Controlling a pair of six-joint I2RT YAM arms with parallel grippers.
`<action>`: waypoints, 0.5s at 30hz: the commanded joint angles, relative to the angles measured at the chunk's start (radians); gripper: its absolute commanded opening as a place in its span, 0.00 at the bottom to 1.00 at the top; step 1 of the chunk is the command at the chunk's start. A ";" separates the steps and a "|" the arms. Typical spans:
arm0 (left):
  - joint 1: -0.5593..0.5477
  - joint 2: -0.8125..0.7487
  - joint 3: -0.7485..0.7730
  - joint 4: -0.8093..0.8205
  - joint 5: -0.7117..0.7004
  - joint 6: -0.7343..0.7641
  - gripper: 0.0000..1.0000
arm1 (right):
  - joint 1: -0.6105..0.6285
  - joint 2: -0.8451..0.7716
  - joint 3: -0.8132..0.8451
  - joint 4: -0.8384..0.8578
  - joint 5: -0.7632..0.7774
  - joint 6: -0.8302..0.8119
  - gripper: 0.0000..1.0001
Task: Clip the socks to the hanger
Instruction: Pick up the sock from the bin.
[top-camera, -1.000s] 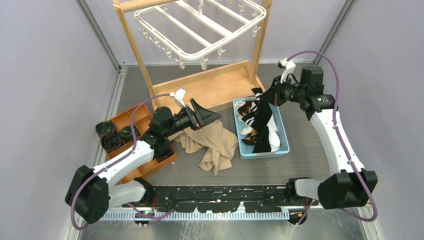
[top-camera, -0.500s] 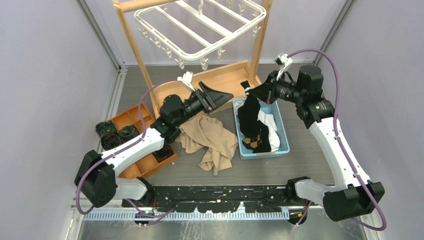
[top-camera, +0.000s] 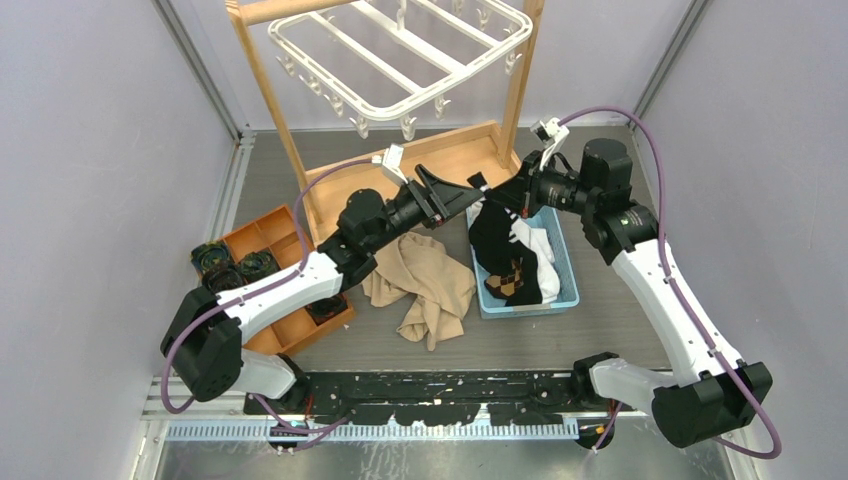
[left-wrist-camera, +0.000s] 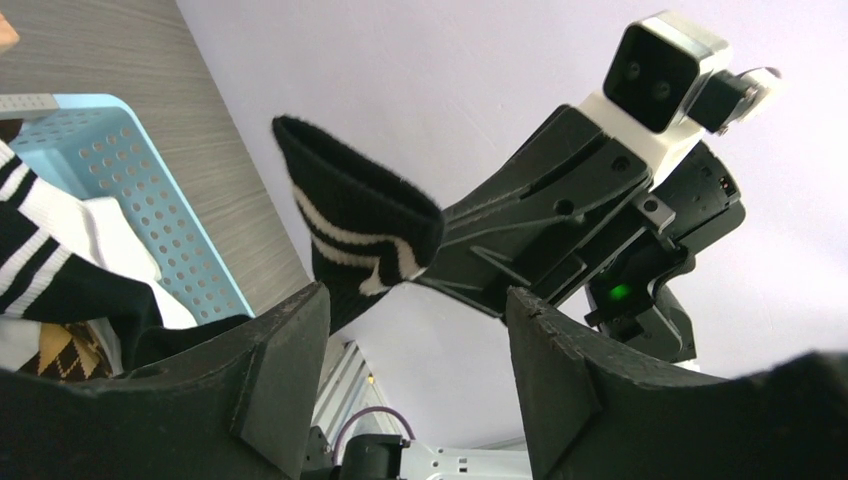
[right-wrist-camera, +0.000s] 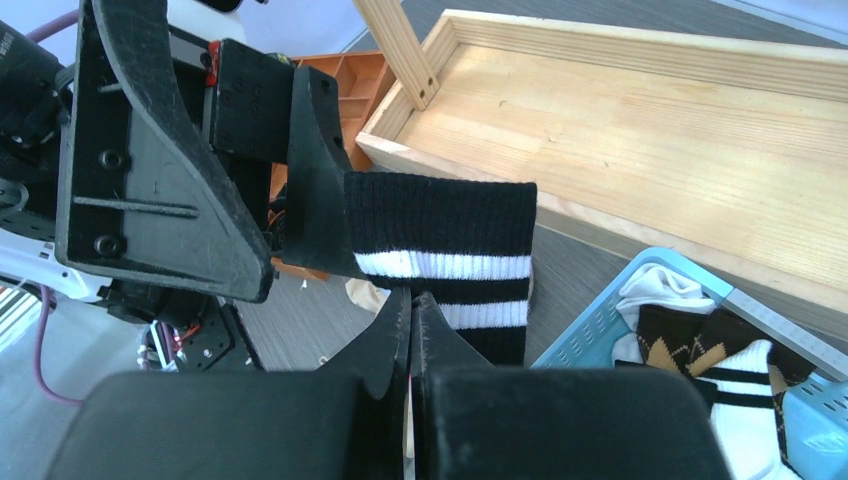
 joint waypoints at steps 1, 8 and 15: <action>-0.007 -0.011 0.040 -0.011 -0.054 0.017 0.61 | 0.023 -0.032 -0.005 0.051 0.008 -0.019 0.01; -0.010 -0.014 0.060 -0.085 -0.065 0.052 0.46 | 0.047 -0.037 -0.011 0.052 0.006 -0.034 0.01; -0.010 -0.023 0.047 -0.093 -0.064 0.082 0.12 | 0.064 -0.043 -0.022 0.042 0.002 -0.055 0.01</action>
